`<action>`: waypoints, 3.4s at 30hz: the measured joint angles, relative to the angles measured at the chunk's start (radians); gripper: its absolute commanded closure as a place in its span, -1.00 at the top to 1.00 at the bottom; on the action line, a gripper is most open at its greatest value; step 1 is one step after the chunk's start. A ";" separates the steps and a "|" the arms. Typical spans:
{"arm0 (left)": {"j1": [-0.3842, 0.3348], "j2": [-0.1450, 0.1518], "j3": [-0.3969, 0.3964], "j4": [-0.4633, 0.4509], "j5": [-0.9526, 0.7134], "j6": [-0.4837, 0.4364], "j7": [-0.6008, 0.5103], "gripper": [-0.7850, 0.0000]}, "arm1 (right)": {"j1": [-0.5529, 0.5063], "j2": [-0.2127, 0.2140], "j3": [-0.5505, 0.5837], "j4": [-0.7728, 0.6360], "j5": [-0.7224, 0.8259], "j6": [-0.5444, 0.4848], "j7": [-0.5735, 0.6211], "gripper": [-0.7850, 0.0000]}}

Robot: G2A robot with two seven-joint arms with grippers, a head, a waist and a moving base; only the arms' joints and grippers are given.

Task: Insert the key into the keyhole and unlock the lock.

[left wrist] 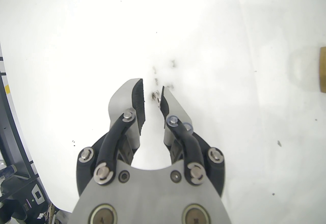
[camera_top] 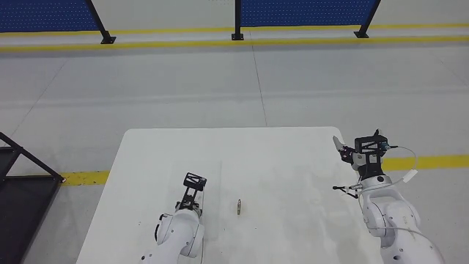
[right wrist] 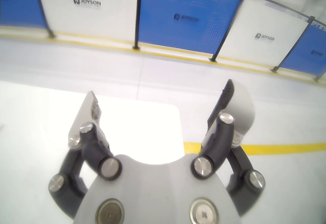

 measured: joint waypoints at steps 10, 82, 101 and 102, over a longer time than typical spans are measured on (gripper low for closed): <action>-0.004 -0.008 -0.010 0.013 0.002 -0.008 -0.010 -1.00 | 0.000 0.000 0.000 0.000 0.000 0.000 0.000 1.00; 0.363 0.063 -0.476 -0.134 -0.563 -0.890 0.850 -1.00 | -0.059 -0.105 -0.729 0.186 -0.378 0.145 -0.025 1.00; 0.363 0.063 -0.476 -0.134 -0.563 -0.890 0.850 -1.00 | 0.096 -0.170 -0.819 0.368 -0.232 0.202 0.044 -0.14; 0.363 0.063 -0.476 -0.134 -0.563 -0.890 0.850 -1.00 | 0.099 -0.171 -0.820 0.372 -0.230 0.201 0.045 -0.18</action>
